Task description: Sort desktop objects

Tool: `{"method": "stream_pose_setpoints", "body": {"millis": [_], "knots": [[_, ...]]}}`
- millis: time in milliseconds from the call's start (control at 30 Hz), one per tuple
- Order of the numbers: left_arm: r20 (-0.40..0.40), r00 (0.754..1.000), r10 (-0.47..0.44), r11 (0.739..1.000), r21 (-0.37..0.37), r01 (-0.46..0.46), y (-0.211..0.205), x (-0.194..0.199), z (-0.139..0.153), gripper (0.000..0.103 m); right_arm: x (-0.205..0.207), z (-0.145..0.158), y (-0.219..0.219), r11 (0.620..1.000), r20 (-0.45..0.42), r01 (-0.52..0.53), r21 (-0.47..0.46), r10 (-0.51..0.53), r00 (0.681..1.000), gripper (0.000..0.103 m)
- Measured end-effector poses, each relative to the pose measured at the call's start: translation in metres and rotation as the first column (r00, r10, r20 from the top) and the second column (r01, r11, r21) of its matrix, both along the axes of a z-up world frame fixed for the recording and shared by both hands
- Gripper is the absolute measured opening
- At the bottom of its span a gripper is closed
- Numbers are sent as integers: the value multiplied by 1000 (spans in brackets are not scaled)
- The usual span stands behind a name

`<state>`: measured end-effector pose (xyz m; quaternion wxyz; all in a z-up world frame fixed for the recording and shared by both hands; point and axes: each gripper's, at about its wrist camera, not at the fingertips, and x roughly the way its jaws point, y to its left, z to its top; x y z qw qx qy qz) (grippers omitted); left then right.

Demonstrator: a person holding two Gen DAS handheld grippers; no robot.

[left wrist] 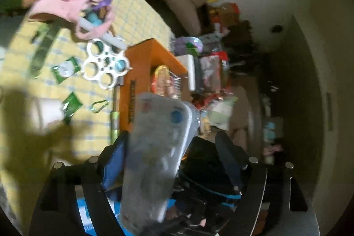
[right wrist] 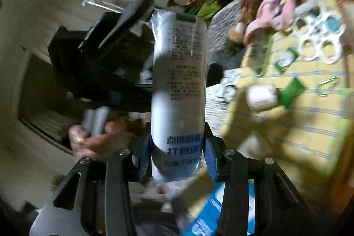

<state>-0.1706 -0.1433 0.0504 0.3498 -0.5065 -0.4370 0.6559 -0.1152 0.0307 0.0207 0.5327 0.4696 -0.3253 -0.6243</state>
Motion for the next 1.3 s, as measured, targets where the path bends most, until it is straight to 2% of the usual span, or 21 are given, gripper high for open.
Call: {"method": "stream_pose_setpoints", "body": {"millis": [67, 100, 233, 300, 400, 433, 500, 533, 567, 600, 633, 700, 733, 800, 867, 967, 1033, 1067, 1133, 1233, 1300], "knots": [[2, 1000, -20, 999, 45, 20, -3, -8, -16, 81, -10, -7, 0, 999, 33, -5, -48, 7, 999, 40], [2, 1000, -14, 997, 73, 14, -8, -11, -27, 81, -15, -11, 2, 995, 59, 5, -98, 1, 998, 40], [-16, 999, 38, 982, 187, -35, -24, -16, -56, 77, -26, -27, 0, 985, 168, 35, -171, -6, 986, 40], [-36, 998, 50, 982, 183, -43, -25, -20, -60, 37, -34, -37, -3, 988, 230, 57, -140, -24, 973, 42], [-11, 993, 114, 991, 78, -113, -27, -26, -64, 32, -42, -53, -5, 990, 307, 87, -114, -48, 950, 42], [33, 989, 143, 989, 27, -144, -28, -28, -69, 32, -44, -55, -5, 992, 309, 104, -77, -75, 948, 44], [100, 977, 189, 980, -85, -181, -29, -32, -79, 28, -49, -48, -2, 981, 260, 142, 130, -172, 950, 56], [134, 969, 209, 973, -126, -193, -30, -34, -84, 28, -49, -39, 0, 949, 173, 170, 264, -220, 960, 57], [182, 957, 228, 966, -167, -198, -31, -36, -93, 25, -50, -29, 0, 922, 91, 191, 338, -234, 968, 57], [230, 944, 235, 965, -168, -200, -32, -37, -102, 25, -47, -17, 1, 883, -3, 224, 412, -245, 970, 57], [257, 936, 239, 965, -168, -201, -34, -38, -110, 24, -44, -9, 1, 858, -61, 240, 454, -239, 969, 57], [286, 918, 274, 947, -245, -206, -37, -41, -118, 19, -34, 11, -2, 798, -204, 272, 537, -191, 960, 57], [292, 911, 290, 939, -272, -211, -38, -42, -118, 19, -24, 21, -5, 763, -278, 291, 578, -151, 949, 57], [306, 903, 302, 932, -296, -211, -39, -44, -115, 19, -5, 34, -16, 722, -381, 296, 626, -48, 923, 57], [290, 906, 307, 920, -332, -206, -35, -49, -109, 23, 6, 40, -25, 733, -394, 246, 634, 33, 918, 57], [297, 904, 307, 916, -350, -196, -31, -49, -104, 19, 21, 34, -43, 726, -394, 192, 660, 117, 912, 57], [293, 909, 297, 909, -379, -175, -26, -49, -100, 19, 24, 24, -59, 692, -409, 202, 693, 146, 901, 55], [272, 917, 291, 890, -429, -155, -21, -50, -97, 19, 24, 23, -58, 667, -414, 228, 710, 134, 900, 55], [238, 934, 266, 845, -523, -107, -10, -51, -90, 27, 22, 25, -45, 638, -413, 285, 715, 58, 909, 56], [204, 955, 214, 802, -595, -52, 7, -53, -84, 42, 24, 37, -15, 664, -417, 335, 668, -39, 908, 56], [179, 967, 180, 791, -610, -35, 24, -51, -73, 73, 26, 41, -1, 648, -426, 356, 673, -53, 903, 56]]}}
